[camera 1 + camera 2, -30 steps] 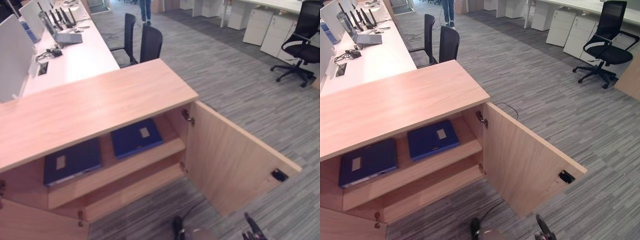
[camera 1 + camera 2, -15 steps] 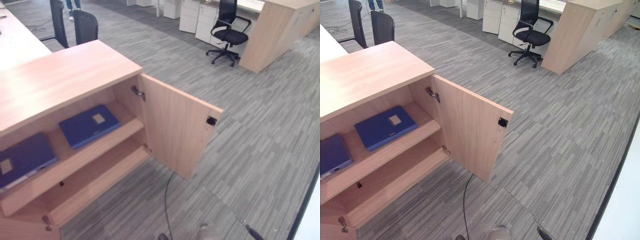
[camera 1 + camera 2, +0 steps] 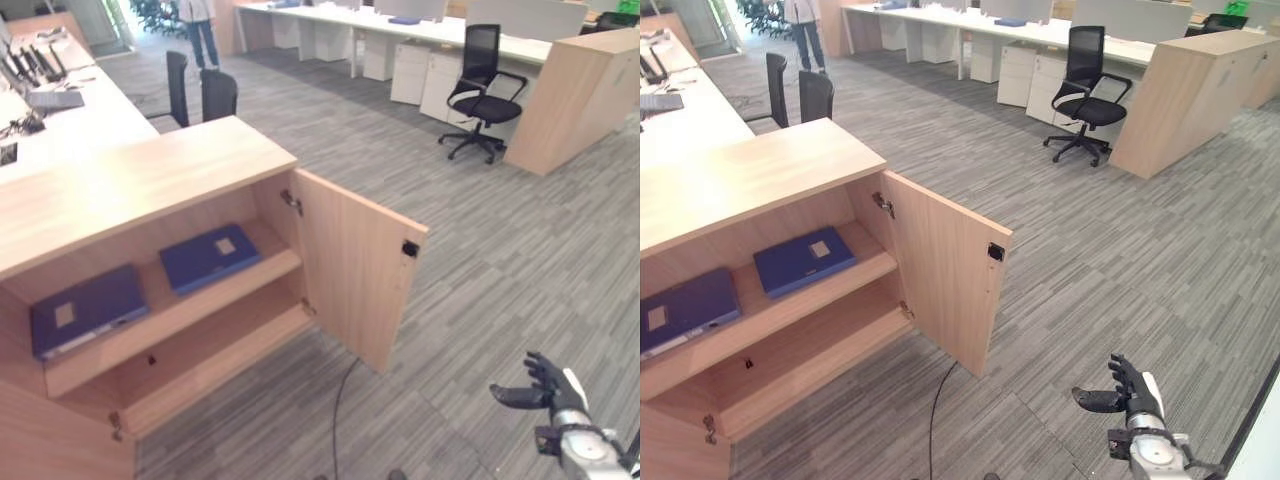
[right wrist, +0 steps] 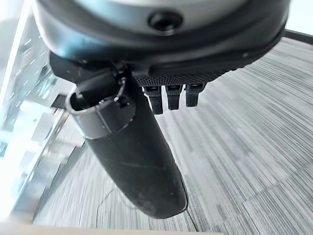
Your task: Put the empty folder in the office cabinet
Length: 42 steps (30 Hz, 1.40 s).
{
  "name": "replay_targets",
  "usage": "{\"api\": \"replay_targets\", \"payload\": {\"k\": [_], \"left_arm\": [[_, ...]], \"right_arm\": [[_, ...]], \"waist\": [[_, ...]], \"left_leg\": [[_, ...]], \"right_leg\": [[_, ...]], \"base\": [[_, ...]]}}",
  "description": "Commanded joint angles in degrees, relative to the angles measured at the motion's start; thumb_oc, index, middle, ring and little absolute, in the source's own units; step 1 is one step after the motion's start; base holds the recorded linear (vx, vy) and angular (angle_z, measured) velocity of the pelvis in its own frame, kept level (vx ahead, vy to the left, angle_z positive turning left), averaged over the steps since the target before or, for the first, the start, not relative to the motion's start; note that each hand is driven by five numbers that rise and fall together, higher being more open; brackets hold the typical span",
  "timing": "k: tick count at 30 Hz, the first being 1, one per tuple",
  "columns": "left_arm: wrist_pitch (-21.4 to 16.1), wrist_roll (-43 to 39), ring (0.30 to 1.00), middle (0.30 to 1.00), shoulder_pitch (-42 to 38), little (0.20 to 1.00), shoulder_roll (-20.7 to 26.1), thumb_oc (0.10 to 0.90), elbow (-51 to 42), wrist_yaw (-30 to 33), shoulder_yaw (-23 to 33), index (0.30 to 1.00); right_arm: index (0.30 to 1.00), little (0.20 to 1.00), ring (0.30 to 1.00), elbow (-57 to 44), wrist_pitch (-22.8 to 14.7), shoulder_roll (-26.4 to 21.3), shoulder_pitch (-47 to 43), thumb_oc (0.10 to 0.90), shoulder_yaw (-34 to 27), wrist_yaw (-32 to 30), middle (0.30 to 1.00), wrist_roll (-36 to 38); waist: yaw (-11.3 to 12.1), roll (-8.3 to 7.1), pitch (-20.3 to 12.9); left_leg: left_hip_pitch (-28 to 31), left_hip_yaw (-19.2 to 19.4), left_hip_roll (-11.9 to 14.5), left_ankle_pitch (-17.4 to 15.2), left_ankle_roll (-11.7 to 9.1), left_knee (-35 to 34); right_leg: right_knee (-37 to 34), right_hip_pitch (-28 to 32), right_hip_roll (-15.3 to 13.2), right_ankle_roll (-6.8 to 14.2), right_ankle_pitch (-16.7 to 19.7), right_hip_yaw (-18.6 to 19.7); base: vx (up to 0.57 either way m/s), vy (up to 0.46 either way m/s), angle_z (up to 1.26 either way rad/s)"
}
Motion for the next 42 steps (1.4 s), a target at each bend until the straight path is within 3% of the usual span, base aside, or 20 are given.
{"api": "replay_targets", "payload": {"k": [1,11,23,29,35,38,41,42], "left_arm": [[-0.18,2.35,0.9,0.9,-2.09,0.9,1.56,0.8,3.18,-0.52,-0.45,0.9],[-0.24,0.32,0.9,0.9,-0.58,0.9,2.32,0.8,5.3,-1.04,-0.56,0.9],[-0.52,-3.1,0.9,0.9,-1.6,0.9,2.27,0.8,5.09,-0.52,-3.91,0.9],[-0.34,-3.04,0.9,0.9,-2.24,0.9,2.71,0.8,6.65,-0.57,-5.08,0.9],[0.41,-2.48,0.9,0.9,-2.65,0.9,2.74,0.8,7.72,-0.92,-4.22,0.9],[0.76,-1.13,0.9,0.9,-3.28,0.9,2.8,0.8,7.51,-1.44,-3.85,0.9],[0.66,-0.41,0.9,0.9,-4.07,0.9,2.76,0.8,6.99,-1.6,-4.36,0.9],[0.35,-0.32,0.9,0.9,-4.73,0.9,2.58,0.8,6.6,-1.3,-5.08,0.9]], "right_arm": [[0.9,0.9,0.9,-3.09,-5.33,-3.85,-9.83,0.8,-0.82,0.71,0.9,-2.87],[0.9,0.9,0.9,-2.47,-5.8,-9.45,-28.67,0.8,12.59,3.46,0.9,-0.32],[0.9,0.9,0.9,5.0,-5.05,-5.89,-47.8,0.8,28.35,6.55,0.9,8.12],[0.9,0.9,0.9,6.91,-5.11,-0.52,-52.56,0.8,34.15,8.68,0.9,11.89],[0.9,0.9,0.9,-1.5,-5.02,4.6,-49.6,0.8,36.05,12.26,0.9,19.67],[0.9,0.9,0.9,-9.72,-3.24,11.36,-43.91,0.8,39.84,18.16,0.9,27.42],[0.9,0.9,0.9,-10.2,-1.19,17.94,-38.99,0.8,43.45,21.67,0.9,31.85],[0.9,0.9,0.9,-8.33,-0.17,22.08,-36.68,0.8,46.03,23.46,0.9,31.64]], "waist": [[1.66,-0.69,1.3],[5.67,-1.22,0.92],[8.98,-2.56,1.46],[10.05,-3.32,1.53],[10.25,-3.51,1.43],[10.44,-3.4,1.32],[10.85,-3.35,1.44],[11.36,-3.38,1.4]], "left_leg": [[8.79,-1.88,0.78,-5.39,-0.06,-0.07],[7.44,-5.33,1.86,-3.57,-1.94,-0.07],[5.66,-7.96,3.24,-1.66,-3.79,-0.07],[5.24,-8.8,3.8,-1.24,-4.37,-0.07],[5.65,-9.09,3.86,-1.41,-4.52,-0.07],[6.5,-9.31,3.87,-1.78,-4.52,-0.07],[7.4,-9.48,3.94,-2.13,-4.49,-0.07],[7.7,-9.69,3.95,-2.21,-4.43,-0.07]], "right_leg": [[-1.1,0.42,0.2,1.4,1.07,-1.46],[-1.1,1.53,0.87,0.12,-1.02,-5.24],[-1.1,1.58,1.41,-0.8,-2.49,-9.22],[-1.1,1.92,1.78,-1.11,-3.18,-10.47],[-1.1,2.73,2.08,-1.46,-3.85,-10.81],[-1.1,3.66,2.15,-1.77,-4.28,-11.01],[-1.1,4.53,2.19,-2.06,-4.55,-11.1],[-1.1,4.85,2.14,-2.19,-4.66,-11.3]], "base": [[0.06,-0.093,-0.04],[0.04,-0.08,0.28],[0.03,-0.064,0.21],[0.02,-0.033,0.02],[0.03,-0.015,0.08],[0.02,-0.011,0.02],[0.0,-0.016,0.01],[0.0,-0.035,0.21]]}}
